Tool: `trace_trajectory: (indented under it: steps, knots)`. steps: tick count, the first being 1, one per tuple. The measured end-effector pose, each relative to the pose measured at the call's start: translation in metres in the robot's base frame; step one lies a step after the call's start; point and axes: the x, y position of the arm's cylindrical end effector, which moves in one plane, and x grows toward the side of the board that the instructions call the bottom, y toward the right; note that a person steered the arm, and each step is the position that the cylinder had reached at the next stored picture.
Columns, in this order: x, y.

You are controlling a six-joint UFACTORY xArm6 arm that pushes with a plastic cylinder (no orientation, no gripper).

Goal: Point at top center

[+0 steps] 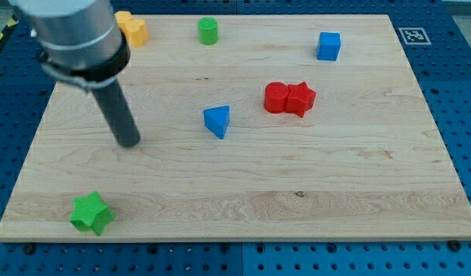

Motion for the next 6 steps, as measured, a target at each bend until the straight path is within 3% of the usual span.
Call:
trace_trajectory:
  steps: [1,3,4,5,6]
  knots:
    - [-0.045,0.04]
    - [-0.109,0.217]
    - [-0.173,0.257]
    - [-0.228,0.252]
    - [-0.238,0.252]
